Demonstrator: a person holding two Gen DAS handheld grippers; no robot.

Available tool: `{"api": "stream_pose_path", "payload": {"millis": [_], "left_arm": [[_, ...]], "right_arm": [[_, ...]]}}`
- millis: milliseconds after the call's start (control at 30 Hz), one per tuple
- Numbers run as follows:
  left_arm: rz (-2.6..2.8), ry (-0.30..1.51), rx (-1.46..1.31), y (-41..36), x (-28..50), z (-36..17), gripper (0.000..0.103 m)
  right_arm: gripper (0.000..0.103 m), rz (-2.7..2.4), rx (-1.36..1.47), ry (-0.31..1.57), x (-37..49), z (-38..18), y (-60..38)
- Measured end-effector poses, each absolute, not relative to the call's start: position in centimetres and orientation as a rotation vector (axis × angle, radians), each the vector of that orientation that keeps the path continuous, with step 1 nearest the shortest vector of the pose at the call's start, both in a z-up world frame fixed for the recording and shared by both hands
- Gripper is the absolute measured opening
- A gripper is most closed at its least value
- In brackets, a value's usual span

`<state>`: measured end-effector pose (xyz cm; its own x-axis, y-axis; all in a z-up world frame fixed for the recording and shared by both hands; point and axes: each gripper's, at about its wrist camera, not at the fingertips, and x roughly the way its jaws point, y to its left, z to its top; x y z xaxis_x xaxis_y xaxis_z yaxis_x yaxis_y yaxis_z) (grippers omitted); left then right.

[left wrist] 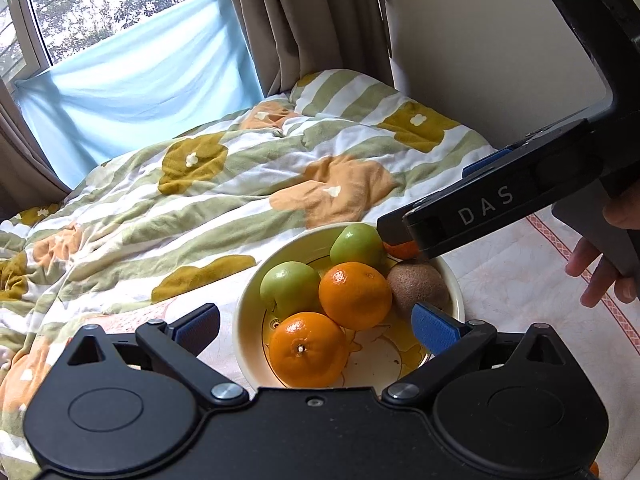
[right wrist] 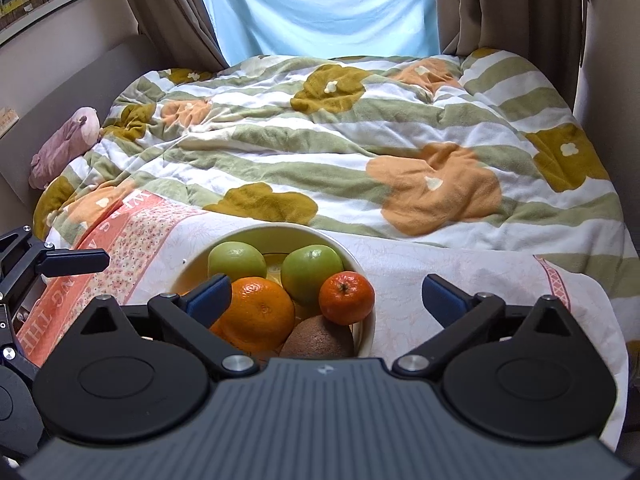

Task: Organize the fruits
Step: 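Move both tools back toward the red tomato and kiwi on the cloth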

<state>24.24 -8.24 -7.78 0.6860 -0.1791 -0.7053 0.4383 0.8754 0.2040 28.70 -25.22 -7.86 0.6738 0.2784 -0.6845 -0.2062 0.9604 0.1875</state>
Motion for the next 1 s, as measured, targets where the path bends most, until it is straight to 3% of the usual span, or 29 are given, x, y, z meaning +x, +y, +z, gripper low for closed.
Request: {"api": "stream_pose_path", "payload": {"millis": [533,1000], "left_arm": [[-0.32,0.631,0.292,-1.9,15.8,-2.6,0.103],[-0.37,0.678,0.22,3.4,12.8,-4.6,0.103]], "right_arm": [[0.103,0.178,0.161,0.674,18.0,-1.3,-23.8],[0.103,0.087,0.171,0.709,10.7,-3.4,-19.5]]}}
